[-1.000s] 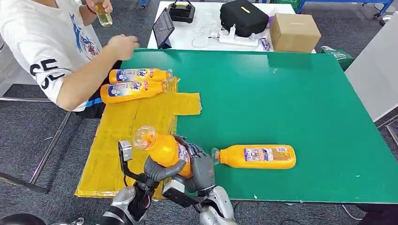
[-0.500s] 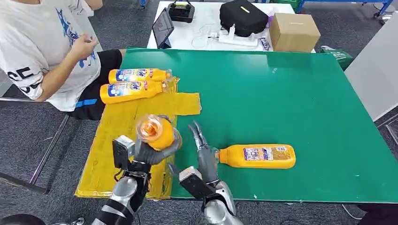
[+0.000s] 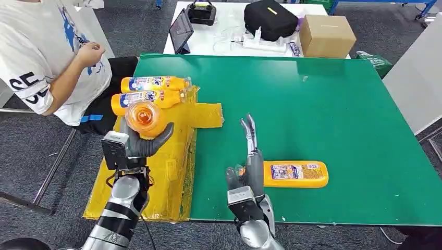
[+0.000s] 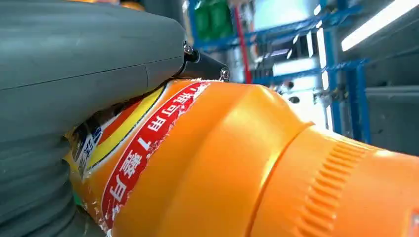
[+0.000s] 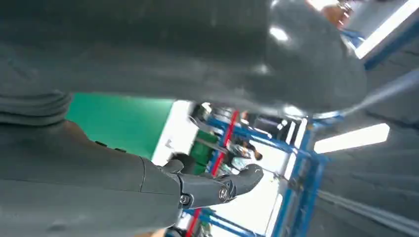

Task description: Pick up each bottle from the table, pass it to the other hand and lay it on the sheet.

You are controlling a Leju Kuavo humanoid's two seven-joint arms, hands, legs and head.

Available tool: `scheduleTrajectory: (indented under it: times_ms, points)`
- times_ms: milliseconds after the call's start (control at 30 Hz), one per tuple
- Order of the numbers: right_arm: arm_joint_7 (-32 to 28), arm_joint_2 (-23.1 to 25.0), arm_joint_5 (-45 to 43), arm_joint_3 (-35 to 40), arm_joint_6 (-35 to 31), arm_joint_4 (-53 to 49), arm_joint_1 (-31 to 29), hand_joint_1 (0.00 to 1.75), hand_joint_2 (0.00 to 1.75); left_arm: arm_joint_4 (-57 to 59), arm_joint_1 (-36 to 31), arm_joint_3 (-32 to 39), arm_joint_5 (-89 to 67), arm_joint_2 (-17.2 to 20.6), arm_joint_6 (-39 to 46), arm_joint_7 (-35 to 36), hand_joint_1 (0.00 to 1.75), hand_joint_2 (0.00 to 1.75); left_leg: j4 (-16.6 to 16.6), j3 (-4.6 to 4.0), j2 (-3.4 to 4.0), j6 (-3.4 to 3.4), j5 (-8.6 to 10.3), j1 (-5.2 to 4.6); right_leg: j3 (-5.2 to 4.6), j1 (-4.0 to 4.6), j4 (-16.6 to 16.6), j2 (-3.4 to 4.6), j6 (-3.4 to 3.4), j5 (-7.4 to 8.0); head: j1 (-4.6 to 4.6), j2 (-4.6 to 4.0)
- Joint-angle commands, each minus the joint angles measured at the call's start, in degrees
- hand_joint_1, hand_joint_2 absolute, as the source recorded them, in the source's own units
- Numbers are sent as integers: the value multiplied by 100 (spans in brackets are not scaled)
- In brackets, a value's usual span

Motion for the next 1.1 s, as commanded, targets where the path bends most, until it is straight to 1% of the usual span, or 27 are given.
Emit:
scheduleTrajectory:
  times_ms: [33,133,200,233,267,300,333,367,400,433,467,567,600,633,667,700,733,767,800,833,900,933,967,1067,1100]
  points:
    - [-9,-176,-38,-163,-22,-320,-11,0,0,410,-426,211,-53,53,47,-5,175,175,0,7,-5,-5,0,8,12,9,-5,-10,-9,0,0,0]
    - [-9,-176,-38,-163,-22,-320,-11,0,0,410,-426,211,-53,53,47,-5,175,175,0,8,-2,-5,-1,7,12,8,-4,-8,-9,-1,0,0]
    - [-195,-137,-143,-185,-170,-373,-60,0,0,811,-642,-29,-935,230,443,298,175,175,0,12,-2,-6,-2,8,16,10,-5,-8,-10,-1,0,0]
    - [-191,-133,-131,-159,-229,-450,-126,0,0,1419,-954,-211,-1755,377,707,590,175,175,-2,6,-4,-4,1,4,8,5,-3,-8,-7,0,0,0]
    - [-176,-140,-118,-131,-253,-492,-192,0,0,1956,-1231,-297,-2276,440,777,737,175,175,0,4,-8,-5,3,4,8,5,-1,-12,-8,0,0,0]
    - [-139,-147,-112,-73,-220,-510,-282,0,0,2755,-1610,-514,-3247,549,1205,1014,175,175,2,8,-13,-8,3,10,15,11,-2,-20,-14,0,0,0]
    - [-128,-156,-82,-36,-208,-515,-327,0,0,3190,-1833,-671,-3657,606,1179,1153,175,175,0,5,-18,-6,7,3,10,4,0,-22,-8,0,0,0]
    - [-115,-171,-4,16,-230,-509,-367,0,0,3662,-2045,-663,-3972,602,1263,1232,175,175,1,10,-19,-9,8,8,17,10,-2,-25,-14,3,0,0]
    - [-93,-194,62,73,-267,-521,-391,0,0,4223,-2338,-1011,-4750,705,1182,1595,175,175,2,12,-23,-12,11,13,22,15,-2,-31,-18,5,0,0]
    - [-91,-206,64,90,-292,-537,-391,0,0,4306,-2385,-944,-4756,699,1134,1538,175,175,0,7,-12,-6,8,4,10,5,-1,-15,-9,4,0,0]
    - [-85,-250,84,139,-323,-565,-394,0,0,4593,-2514,-1118,-5224,789,1031,1683,175,175,0,10,-16,-10,11,10,18,11,-3,-23,-15,7,0,0]
    - [-76,-330,53,108,-349,-700,-327,0,0,4788,-2614,-1198,-5472,900,430,1736,175,175,3,18,6,-15,9,18,22,20,-5,-5,-22,10,2,0]
    - [-75,-351,21,63,-334,-753,-291,0,0,4833,-2650,-1390,-5871,984,365,2027,175,175,-1,11,6,-11,12,6,12,7,-2,1,-9,7,-2,0]
    - [-68,-378,-14,15,-312,-806,-247,0,0,4921,-2706,-1535,-6163,1031,195,2212,175,175,1,15,10,-13,8,11,17,12,0,2,-14,6,0,0]
    - [-68,-392,-24,3,-300,-818,-239,0,0,4916,-2705,-1529,-6167,1041,190,2218,175,175,3,26,18,-19,3,21,29,23,-4,4,-23,5,-2,0]
    - [-68,-392,-24,3,-300,-818,-239,0,0,4916,-2705,-1529,-6167,1041,190,2218,175,175,2,11,7,-12,8,11,14,12,1,-1,-12,4,0,0]
    - [-68,-392,-24,3,-300,-818,-239,0,0,4916,-2705,-1529,-6167,1041,190,2218,175,175,6,18,10,-16,2,19,22,20,1,-2,-18,1,-2,0]
    - [-68,-392,-24,3,-300,-818,-239,0,0,4916,-2705,-1529,-6167,1041,190,2218,175,175,3,11,4,-12,7,11,13,12,2,-3,-11,2,0,0]
    - [-74,-380,-74,-39,-275,-834,-207,0,0,4968,-2733,-1604,-6298,1045,5,2311,175,175,5,19,5,-14,3,15,23,17,1,-4,-16,0,0,0]
    - [-80,-374,-72,-71,-284,-843,-186,0,0,5000,-2755,-1676,-6425,1064,-126,2424,175,175,3,2,2,-10,11,7,4,8,3,-2,-6,5,0,0]
    - [-116,-355,-132,-138,-233,-867,-143,0,0,4991,-2742,-1625,-6451,1084,-198,2445,175,175,11,12,8,-15,3,19,19,21,3,-2,-16,2,0,0]
    - [-117,-350,-151,-149,-215,-863,-132,0,0,5014,-2737,-1585,-6418,1082,-242,2433,175,175,3,1,4,-10,11,8,5,9,2,-1,-8,5,-2,0]
    - [-139,-330,-170,-183,-183,-853,-121,0,0,4991,-2709,-1466,-6325,1078,-255,2349,175,175,7,6,6,-13,7,15,12,16,1,-1,-13,5,2,0]
    - [-162,-296,-192,-226,-155,-835,-104,0,0,4989,-2699,-1432,-6366,1094,-282,2380,175,175,3,-3,3,-11,12,8,1,9,3,-2,-9,5,2,0]
    - [-162,-278,-204,-249,-156,-826,-89,0,0,4997,-2702,-1372,-6317,1094,-356,2375,175,175,8,3,6,-16,8,17,9,18,2,-3,-16,5,0,0]
